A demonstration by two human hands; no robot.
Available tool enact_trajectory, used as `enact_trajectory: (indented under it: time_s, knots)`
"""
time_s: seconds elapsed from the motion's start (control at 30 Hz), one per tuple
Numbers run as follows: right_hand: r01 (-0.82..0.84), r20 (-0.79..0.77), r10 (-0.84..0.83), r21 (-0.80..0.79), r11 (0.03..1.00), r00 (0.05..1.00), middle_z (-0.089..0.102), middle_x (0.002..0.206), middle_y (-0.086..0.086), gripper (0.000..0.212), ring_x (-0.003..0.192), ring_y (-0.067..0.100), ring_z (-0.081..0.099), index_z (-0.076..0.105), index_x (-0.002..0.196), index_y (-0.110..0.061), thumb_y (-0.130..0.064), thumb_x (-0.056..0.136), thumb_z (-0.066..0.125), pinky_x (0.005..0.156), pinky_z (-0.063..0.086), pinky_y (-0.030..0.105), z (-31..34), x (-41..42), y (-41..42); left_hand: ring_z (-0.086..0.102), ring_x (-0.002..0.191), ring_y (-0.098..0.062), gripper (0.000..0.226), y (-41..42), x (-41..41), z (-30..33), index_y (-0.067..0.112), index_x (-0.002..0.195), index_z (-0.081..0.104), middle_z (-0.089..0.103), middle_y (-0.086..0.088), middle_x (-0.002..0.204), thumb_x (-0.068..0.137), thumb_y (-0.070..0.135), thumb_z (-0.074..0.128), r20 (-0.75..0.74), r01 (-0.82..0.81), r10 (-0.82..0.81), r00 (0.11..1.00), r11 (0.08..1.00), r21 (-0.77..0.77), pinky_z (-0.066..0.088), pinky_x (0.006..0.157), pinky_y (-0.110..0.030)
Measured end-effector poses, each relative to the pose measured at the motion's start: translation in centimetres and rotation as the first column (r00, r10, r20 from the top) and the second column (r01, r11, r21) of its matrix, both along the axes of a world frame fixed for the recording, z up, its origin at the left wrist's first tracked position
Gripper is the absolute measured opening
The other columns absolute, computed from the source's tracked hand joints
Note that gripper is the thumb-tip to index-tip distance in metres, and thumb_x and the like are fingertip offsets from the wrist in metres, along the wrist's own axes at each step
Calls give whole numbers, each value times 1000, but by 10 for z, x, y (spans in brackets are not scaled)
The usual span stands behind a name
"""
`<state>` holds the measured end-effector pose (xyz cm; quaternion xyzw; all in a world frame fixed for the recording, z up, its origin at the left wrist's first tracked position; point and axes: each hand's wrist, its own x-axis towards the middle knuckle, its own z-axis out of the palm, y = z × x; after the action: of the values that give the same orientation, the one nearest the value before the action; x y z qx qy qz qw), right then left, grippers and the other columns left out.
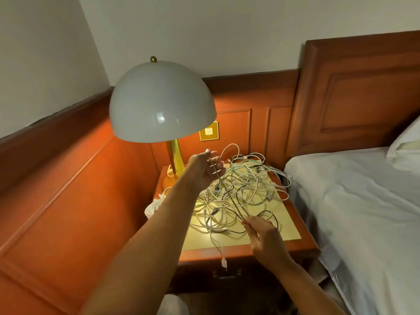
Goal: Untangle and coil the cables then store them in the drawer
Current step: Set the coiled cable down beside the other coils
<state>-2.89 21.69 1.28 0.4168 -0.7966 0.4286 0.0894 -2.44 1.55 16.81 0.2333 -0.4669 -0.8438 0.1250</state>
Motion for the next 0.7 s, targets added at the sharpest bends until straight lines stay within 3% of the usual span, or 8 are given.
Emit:
enact_trajectory:
  time_s: [0.13,0.2,0.27,0.4,0.47,0.53,0.6,0.7]
  knots:
    - [50,173,-67,103,993,983,69,97,-1,20,92,10,64,68,109,-11,-4,96,54,77,47,12,-3,9,24,57,56,-16,33,3,20,-11,6,95,56,61,-5,67,106,25,31,48,-44,44,998,999,16,48,59,-31]
    - [66,286,-147,275,959,947,68,111,0,24,104,11,61,66,116,-15,-11,99,50,85,46,16,3,10,28,52,47,-13,28,9,29,-20,6,98,52,59,-5,61,106,20,29,52,-46,45,998,999,15,44,48,-25]
    - [11,400,-146,322,947,905,60,122,-6,30,117,10,53,62,125,-21,-14,98,52,98,44,25,17,15,26,46,40,-9,23,19,38,-30,7,106,50,57,-3,56,106,15,28,38,-28,28,999,999,-17,39,40,-20]
    - [-135,671,139,-58,989,729,63,116,-6,36,111,6,57,57,130,-27,-24,95,60,90,45,23,65,34,0,52,48,-11,23,36,52,-43,2,106,54,56,-6,64,104,8,32,-60,100,-100,993,995,-11,45,46,-20]
    - [-77,656,163,-159,984,737,70,84,-6,16,83,6,63,68,108,-23,-25,96,59,78,47,22,75,49,-12,55,55,-12,24,32,55,-42,-1,102,59,59,-7,68,102,6,36,-76,126,-129,989,991,-37,47,52,-19]
    - [-16,633,118,-165,986,765,63,62,-9,15,63,9,56,69,88,-21,-23,97,56,66,45,27,73,64,-17,56,57,-13,25,23,56,-32,-1,100,61,61,-6,67,101,6,37,-92,142,-144,985,989,-27,49,55,-20]
    - [26,626,92,-177,984,775,65,74,-14,13,71,6,58,67,89,-26,-34,95,58,66,43,23,68,72,-16,60,59,-15,25,13,54,-22,-1,98,61,63,-7,67,100,5,37,-122,182,-180,976,983,11,53,59,-23]
    - [103,624,50,-207,973,780,60,102,-17,20,95,-6,55,60,109,-35,-46,92,58,69,40,13,74,65,-20,70,72,-22,26,18,49,-13,-3,99,64,71,-13,79,97,5,39,-132,218,-216,967,976,3,58,75,-31]
